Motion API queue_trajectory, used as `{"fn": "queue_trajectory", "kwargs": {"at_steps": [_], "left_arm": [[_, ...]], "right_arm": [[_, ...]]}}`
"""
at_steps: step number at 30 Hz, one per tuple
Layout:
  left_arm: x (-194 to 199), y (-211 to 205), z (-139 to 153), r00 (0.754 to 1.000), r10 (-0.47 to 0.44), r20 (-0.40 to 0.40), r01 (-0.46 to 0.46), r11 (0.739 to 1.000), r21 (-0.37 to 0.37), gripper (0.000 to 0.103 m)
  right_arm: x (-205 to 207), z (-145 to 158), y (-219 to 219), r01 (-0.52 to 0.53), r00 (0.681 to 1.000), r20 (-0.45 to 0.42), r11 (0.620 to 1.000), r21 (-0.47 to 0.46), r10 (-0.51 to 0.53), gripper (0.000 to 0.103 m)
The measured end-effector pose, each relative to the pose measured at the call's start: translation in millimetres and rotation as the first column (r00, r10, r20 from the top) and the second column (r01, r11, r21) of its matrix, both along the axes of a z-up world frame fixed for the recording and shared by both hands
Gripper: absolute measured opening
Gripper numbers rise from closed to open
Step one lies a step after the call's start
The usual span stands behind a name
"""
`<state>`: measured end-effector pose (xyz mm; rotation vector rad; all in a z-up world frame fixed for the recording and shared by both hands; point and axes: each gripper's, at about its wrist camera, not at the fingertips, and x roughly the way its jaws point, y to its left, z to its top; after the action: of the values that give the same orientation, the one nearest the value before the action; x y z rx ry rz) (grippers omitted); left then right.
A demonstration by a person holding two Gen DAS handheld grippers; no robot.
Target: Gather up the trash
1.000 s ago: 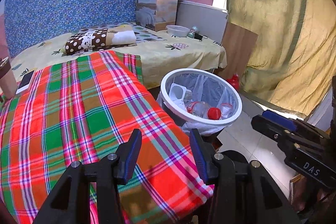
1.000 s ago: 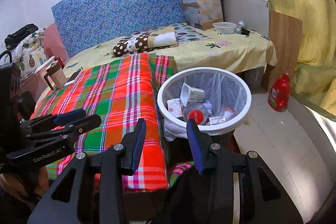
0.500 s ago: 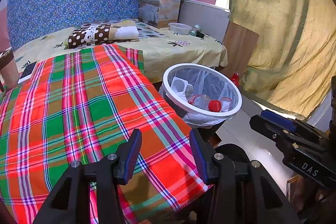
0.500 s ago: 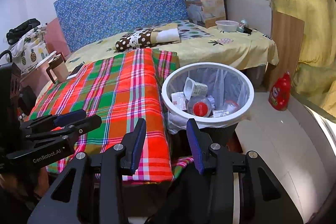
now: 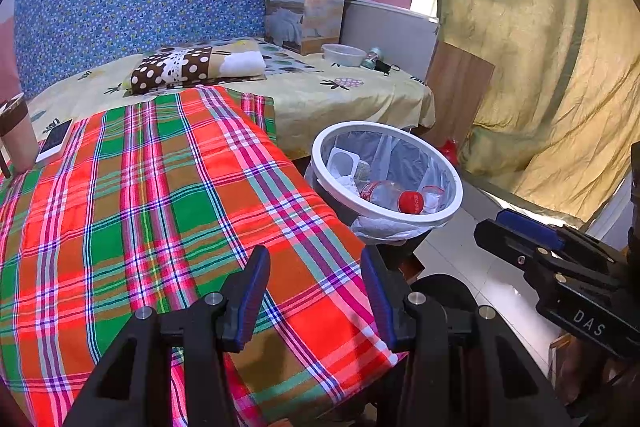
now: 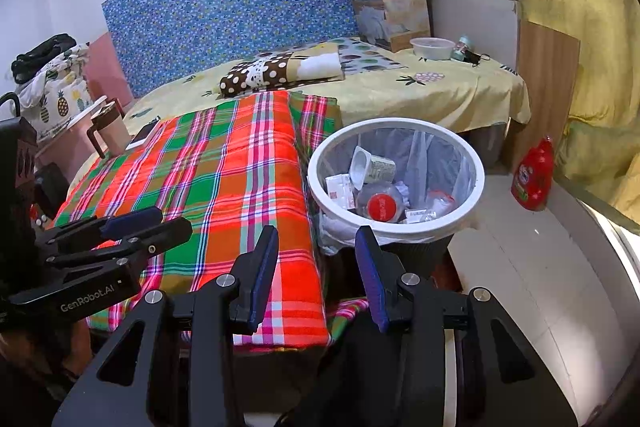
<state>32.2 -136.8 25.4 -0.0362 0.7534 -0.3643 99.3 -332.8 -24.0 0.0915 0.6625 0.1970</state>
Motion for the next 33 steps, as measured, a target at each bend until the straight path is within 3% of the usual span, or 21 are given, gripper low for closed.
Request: {"fn": "queue_trajectory", "kwargs": {"at_steps": [33], "left_arm": [[-1.4,-0.1,-0.2,1.000,0.004,0.002,-0.004,1.000,0.021,0.047]], "right_arm": [[-0.9,-2.5,4.1,-0.006,1.000,-0.005,1.000,-0.002,0.006,0.042]]}}
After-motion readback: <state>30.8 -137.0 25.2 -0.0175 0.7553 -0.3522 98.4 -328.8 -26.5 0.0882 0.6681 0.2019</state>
